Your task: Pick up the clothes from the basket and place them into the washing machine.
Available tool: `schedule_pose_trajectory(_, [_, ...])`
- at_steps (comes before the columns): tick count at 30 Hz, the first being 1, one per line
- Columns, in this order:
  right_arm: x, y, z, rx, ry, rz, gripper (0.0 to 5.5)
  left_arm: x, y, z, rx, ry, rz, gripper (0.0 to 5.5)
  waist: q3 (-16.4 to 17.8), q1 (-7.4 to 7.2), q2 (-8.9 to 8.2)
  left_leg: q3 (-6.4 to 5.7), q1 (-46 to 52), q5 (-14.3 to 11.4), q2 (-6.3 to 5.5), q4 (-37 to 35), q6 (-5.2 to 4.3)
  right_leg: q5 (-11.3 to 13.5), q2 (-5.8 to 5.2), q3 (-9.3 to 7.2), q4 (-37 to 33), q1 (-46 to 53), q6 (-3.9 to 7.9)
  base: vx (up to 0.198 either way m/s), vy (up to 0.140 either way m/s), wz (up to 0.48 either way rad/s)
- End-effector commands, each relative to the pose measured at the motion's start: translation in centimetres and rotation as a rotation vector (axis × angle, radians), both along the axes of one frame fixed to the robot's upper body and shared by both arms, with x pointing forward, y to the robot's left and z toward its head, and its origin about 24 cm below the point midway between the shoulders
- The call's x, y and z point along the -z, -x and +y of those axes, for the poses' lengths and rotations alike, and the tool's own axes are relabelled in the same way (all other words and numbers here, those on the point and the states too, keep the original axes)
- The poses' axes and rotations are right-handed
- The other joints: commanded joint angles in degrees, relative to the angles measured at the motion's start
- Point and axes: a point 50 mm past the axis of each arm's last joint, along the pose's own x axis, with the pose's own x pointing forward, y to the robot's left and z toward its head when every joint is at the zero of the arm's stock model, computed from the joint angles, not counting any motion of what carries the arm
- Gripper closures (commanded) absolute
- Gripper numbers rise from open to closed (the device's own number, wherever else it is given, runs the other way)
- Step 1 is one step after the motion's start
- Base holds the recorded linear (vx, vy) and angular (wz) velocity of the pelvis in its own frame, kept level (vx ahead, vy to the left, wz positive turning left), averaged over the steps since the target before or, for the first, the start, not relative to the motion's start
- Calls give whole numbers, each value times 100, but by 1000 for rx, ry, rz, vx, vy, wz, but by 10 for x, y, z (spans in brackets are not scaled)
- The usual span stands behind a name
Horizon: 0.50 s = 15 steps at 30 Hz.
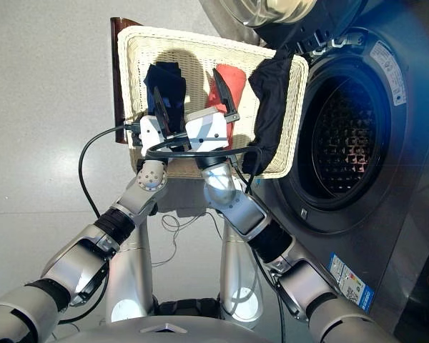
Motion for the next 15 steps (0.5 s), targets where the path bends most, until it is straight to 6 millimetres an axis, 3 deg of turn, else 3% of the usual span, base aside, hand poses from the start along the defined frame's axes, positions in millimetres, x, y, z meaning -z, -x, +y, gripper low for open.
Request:
schedule_pose_trajectory(1, [-26, 22, 6, -100, -102, -135, 0, -8, -3, -22, 41, 129, 1, 0, -67, -43, 41, 34, 221, -801, 73, 438, -191, -496, -40, 234, 596, -305, 139, 73, 23, -57])
schedule_pose_trajectory(15, [-26, 25, 12, -197, -150, -67, 0, 2, -19, -10, -32, 234, 154, 0, -67, -117, -17, 114, 4, -868, 119, 676, -193, -474, -44, 322, 725, -536, 174, 0, 0, 0])
